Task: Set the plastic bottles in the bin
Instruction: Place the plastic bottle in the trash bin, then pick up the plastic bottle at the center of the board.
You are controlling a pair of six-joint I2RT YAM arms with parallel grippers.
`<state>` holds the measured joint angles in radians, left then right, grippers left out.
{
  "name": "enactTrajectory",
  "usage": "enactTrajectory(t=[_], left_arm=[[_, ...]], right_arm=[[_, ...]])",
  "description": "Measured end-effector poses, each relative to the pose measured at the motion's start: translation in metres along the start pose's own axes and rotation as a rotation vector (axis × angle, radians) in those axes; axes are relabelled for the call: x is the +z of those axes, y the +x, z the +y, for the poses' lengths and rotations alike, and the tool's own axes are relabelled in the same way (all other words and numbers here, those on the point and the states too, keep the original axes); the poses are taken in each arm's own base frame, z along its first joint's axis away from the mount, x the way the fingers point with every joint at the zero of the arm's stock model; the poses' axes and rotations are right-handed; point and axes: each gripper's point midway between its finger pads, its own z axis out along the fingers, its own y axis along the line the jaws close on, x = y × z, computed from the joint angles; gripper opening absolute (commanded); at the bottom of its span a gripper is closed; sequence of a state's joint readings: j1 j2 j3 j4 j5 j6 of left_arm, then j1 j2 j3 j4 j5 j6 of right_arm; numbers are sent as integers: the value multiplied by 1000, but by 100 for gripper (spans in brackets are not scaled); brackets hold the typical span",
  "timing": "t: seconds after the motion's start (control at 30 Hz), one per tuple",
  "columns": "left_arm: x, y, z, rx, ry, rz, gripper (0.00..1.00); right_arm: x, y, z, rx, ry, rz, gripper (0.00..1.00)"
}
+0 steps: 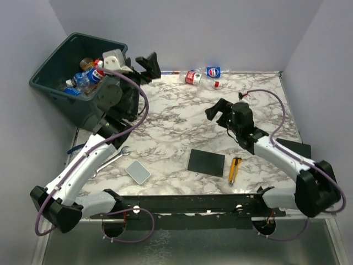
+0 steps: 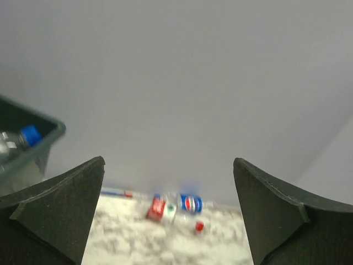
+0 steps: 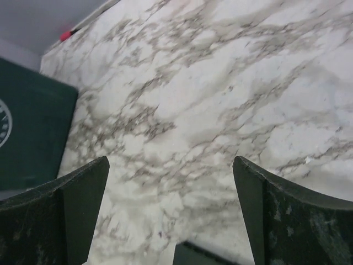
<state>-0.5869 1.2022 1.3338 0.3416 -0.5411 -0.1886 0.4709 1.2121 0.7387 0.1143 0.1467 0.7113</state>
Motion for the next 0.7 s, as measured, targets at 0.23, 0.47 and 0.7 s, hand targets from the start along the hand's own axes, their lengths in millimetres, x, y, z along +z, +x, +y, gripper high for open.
enactTrajectory(t=[0.23, 0.47, 0.7], left_arm=[[-88, 136, 33, -8, 72, 386, 99], [-145, 182, 71, -15, 27, 512, 99], [-159, 210, 84, -30, -5, 566, 99]], right_arm=[[93, -53, -49, 116, 171, -100, 97], [175, -111, -107, 260, 208, -190, 94], [234, -86, -124, 415, 154, -142, 90]])
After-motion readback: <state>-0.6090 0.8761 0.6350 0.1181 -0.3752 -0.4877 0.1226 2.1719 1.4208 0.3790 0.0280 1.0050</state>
